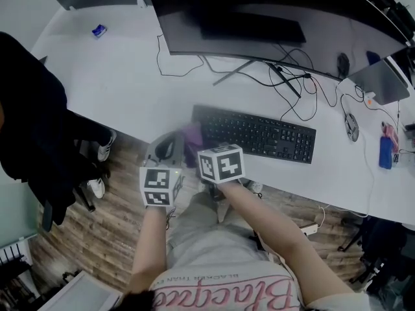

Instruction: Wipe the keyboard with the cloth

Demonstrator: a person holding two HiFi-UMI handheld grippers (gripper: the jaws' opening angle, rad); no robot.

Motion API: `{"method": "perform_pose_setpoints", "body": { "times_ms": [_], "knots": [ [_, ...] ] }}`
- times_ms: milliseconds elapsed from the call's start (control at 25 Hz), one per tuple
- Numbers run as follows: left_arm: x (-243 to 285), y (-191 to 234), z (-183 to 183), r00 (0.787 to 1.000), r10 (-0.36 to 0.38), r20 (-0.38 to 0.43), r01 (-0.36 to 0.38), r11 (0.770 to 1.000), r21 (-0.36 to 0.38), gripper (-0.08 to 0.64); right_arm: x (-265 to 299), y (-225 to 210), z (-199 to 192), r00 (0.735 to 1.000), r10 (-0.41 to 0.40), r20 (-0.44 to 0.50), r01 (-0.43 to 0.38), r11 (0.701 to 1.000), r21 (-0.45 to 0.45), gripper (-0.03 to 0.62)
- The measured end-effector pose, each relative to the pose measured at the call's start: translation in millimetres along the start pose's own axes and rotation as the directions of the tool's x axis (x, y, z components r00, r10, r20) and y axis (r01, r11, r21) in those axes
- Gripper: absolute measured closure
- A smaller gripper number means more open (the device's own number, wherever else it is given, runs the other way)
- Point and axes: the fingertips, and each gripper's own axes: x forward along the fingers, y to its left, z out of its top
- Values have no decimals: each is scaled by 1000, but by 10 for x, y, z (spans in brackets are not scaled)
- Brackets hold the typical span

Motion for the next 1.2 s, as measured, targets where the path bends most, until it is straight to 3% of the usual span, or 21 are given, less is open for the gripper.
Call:
{"method": "perform_pose_setpoints", "body": {
  "times_ms": [1200],
  "knots": [
    [361, -1014, 174, 996, -84, -21, 85, 995, 48, 552, -803, -874, -220, 999, -32, 13, 31, 998, 57, 505]
  ]
}}
